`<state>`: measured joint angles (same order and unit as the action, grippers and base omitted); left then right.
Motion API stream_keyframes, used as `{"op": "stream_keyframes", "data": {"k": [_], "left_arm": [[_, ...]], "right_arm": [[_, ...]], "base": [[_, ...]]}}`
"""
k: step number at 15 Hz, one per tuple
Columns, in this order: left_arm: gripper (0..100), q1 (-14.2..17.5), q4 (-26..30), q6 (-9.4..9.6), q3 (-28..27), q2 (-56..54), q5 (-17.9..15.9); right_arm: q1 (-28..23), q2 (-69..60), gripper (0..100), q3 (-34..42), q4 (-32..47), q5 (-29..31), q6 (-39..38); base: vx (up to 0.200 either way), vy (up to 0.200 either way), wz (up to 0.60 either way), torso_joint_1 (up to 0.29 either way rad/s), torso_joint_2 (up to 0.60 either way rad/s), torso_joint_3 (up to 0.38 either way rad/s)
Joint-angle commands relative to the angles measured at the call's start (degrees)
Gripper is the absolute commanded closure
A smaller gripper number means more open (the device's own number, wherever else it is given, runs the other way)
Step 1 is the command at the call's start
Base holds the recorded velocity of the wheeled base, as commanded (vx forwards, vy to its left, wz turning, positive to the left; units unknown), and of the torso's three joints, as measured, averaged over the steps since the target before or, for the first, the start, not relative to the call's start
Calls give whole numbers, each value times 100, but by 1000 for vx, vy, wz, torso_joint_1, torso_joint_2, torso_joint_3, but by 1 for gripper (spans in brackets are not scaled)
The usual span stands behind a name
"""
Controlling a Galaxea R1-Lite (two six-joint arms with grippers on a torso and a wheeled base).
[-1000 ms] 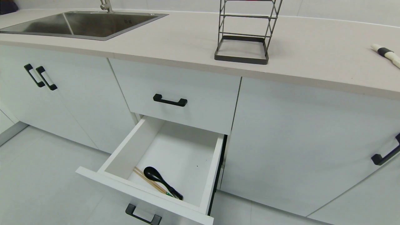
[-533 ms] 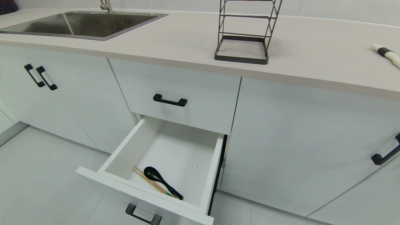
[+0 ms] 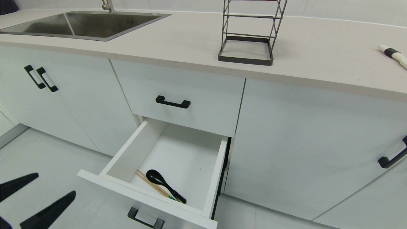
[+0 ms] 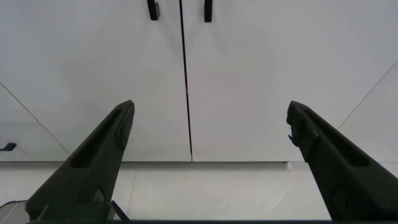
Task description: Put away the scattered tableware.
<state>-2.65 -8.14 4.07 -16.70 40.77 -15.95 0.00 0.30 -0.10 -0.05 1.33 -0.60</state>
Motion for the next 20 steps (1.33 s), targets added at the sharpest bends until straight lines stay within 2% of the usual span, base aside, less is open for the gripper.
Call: {"op": "stream_keyframes", "data": {"k": [1,2,3,5,6,7,8,12,13,15,16,20], "left_arm": [[0,-245,568,-469,150,1056,-383],[0,-307,674,-513,185,1381,-638],[0,-316,656,-504,211,1557,-691],[0,-474,603,76,246,2199,-550],[0,-483,595,551,246,2471,-339],[0,-483,559,753,220,2638,-242],[0,-483,463,788,211,2726,-234],[0,-421,-706,797,387,3500,-242],[0,-439,-1146,815,492,3772,-234],[0,-483,-1550,850,651,4097,-225],[0,-474,-1761,929,738,4203,-225],[0,-474,-2315,946,853,4396,-225]], "right_arm": [[0,31,0,1,-4,-1,-2],[0,31,0,1,-4,-1,-2],[0,31,0,1,-4,-1,-2],[0,31,0,1,-4,-1,-2],[0,31,0,1,-4,-1,-2],[0,31,0,1,-4,-1,-2],[0,31,0,1,-4,-1,-2],[0,31,0,1,-4,-1,-2],[0,31,0,1,-4,-1,-2],[0,31,0,1,-4,-1,-2],[0,31,0,1,-4,-1,-2],[0,31,0,1,-4,-1,-2]], "base": [[0,0,0,0,0,0],[0,0,0,0,0,0],[0,0,0,0,0,0],[0,0,0,0,0,0],[0,0,0,0,0,0],[0,0,0,0,0,0],[0,0,0,0,0,0],[0,0,0,0,0,0],[0,0,0,0,0,0],[0,0,0,0,0,0],[0,0,0,0,0,0],[0,0,0,0,0,0]]}}
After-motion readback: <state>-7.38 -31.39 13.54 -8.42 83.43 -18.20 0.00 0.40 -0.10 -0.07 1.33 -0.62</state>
